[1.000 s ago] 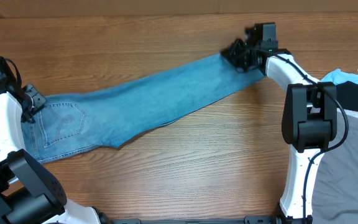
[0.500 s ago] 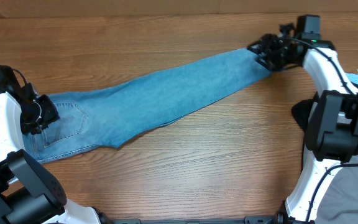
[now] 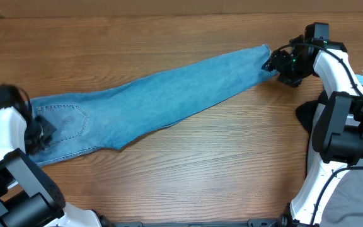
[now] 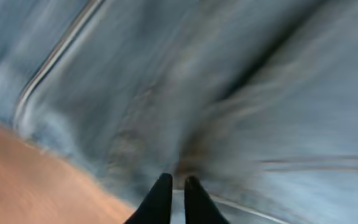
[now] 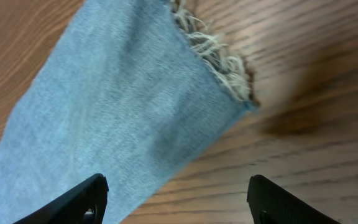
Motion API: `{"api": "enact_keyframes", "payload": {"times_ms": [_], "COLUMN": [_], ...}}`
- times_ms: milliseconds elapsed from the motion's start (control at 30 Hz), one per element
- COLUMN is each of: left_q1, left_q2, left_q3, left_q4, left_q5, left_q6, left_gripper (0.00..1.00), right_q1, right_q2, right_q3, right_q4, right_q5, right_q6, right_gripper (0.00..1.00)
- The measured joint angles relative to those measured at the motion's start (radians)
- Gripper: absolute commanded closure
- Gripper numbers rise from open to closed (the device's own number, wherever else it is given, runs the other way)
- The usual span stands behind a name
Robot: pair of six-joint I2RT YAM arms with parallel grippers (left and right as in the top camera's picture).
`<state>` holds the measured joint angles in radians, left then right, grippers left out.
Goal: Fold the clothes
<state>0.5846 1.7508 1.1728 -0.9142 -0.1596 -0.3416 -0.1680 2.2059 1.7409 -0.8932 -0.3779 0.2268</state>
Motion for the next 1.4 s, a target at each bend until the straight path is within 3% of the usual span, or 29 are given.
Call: {"api": "enact_keyframes", "payload": {"times_ms": [133, 400, 567, 800, 833, 933, 1133, 1367, 1400], "left_q1": [0.078, 0.191, 0.209, 0.21, 0.21, 0.21, 0.21, 0.209, 0.209], "left_q2": [0.0, 0.0, 0.0, 0.0, 0.0, 0.0, 0.0, 0.0, 0.0], "left_q3": [-0.074, -0.157, -0.153, -0.05, -0.03, 0.039, 0.132, 0.163, 0.163], "left_q4": [0.019, 0.033, 0.038, -0.029, -0.041, -0.079, -0.134, -0.144, -0.141], "left_q5": [-0.034, -0.019, 0.047, 0.171, 0.18, 0.206, 0.241, 0.299, 0.303], "left_q6": [-0.051, -0.074, -0.038, 0.029, 0.036, 0.055, 0.084, 0.114, 0.114], "left_gripper": [0.79, 0.84, 0.71, 0.68, 0.69, 0.7, 0.69, 0.62, 0.6], "right_q1": [-0.003, -0.002, -0.002, 0.0, 0.002, 0.008, -0.015, -0.154, -0.182], "right_q2": [0.0, 0.0, 0.01, 0.072, 0.074, 0.082, 0.082, 0.038, 0.02], "right_q3": [0.0, -0.014, -0.027, -0.027, -0.027, -0.028, -0.028, -0.028, -0.028], "right_q4": [-0.002, 0.113, 0.138, 0.177, 0.177, 0.175, 0.149, 0.055, 0.045], "right_q5": [0.01, 0.044, 0.035, -0.091, -0.102, -0.121, -0.135, -0.074, -0.07], "right_q6": [-0.01, -0.018, -0.019, -0.05, -0.053, -0.051, -0.024, 0.076, 0.079], "right_gripper": [0.15, 0.06, 0.05, 0.4, 0.5, 0.95, 0.96, 0.96, 0.81]}}
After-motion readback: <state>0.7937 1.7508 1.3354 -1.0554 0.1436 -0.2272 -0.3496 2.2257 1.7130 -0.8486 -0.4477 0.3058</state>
